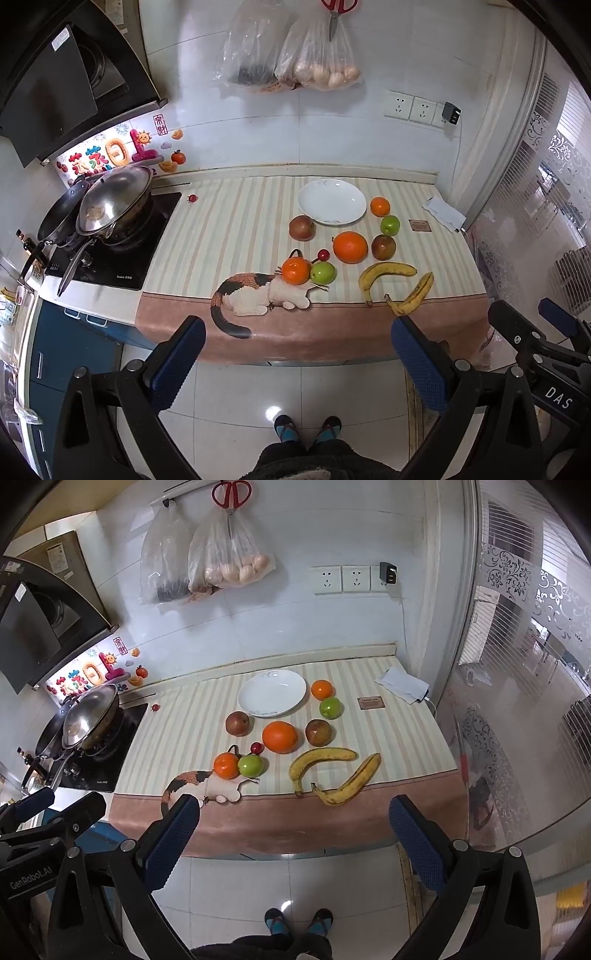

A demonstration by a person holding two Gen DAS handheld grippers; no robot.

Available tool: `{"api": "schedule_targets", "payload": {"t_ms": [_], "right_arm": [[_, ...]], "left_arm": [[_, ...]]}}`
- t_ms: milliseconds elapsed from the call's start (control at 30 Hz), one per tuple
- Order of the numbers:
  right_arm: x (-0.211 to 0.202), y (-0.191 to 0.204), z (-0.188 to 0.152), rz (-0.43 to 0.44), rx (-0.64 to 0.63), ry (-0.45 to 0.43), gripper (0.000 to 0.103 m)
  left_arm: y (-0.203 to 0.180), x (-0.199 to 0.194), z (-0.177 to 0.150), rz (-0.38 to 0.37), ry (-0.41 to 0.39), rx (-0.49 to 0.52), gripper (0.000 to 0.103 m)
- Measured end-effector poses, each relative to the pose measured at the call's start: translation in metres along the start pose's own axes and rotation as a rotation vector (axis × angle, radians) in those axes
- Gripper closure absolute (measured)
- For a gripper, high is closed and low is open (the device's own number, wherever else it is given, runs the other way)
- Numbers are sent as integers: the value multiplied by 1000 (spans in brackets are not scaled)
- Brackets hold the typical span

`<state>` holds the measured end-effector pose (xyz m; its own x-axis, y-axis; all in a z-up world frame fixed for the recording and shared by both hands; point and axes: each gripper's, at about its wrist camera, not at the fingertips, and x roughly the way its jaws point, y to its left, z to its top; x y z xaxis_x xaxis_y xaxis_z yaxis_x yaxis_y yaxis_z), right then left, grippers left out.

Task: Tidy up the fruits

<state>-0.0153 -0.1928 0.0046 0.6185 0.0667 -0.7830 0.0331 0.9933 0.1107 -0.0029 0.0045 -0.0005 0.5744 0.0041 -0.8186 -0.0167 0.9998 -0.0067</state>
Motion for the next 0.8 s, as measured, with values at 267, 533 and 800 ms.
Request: {"api": "schedule_targets", "payload": {"t_ms": [267,533,800], "right_arm": [[-2,-1,0,2,-2,3,0],[-2,0,0,1,-3,0,0],[-2,0,0,2,-5,0,0]], "left_arm": [[2,2,-4,0,1,3,0],[3,2,-4,-6,4,-1,0],[3,0,-2,-2,0,1,0]]}}
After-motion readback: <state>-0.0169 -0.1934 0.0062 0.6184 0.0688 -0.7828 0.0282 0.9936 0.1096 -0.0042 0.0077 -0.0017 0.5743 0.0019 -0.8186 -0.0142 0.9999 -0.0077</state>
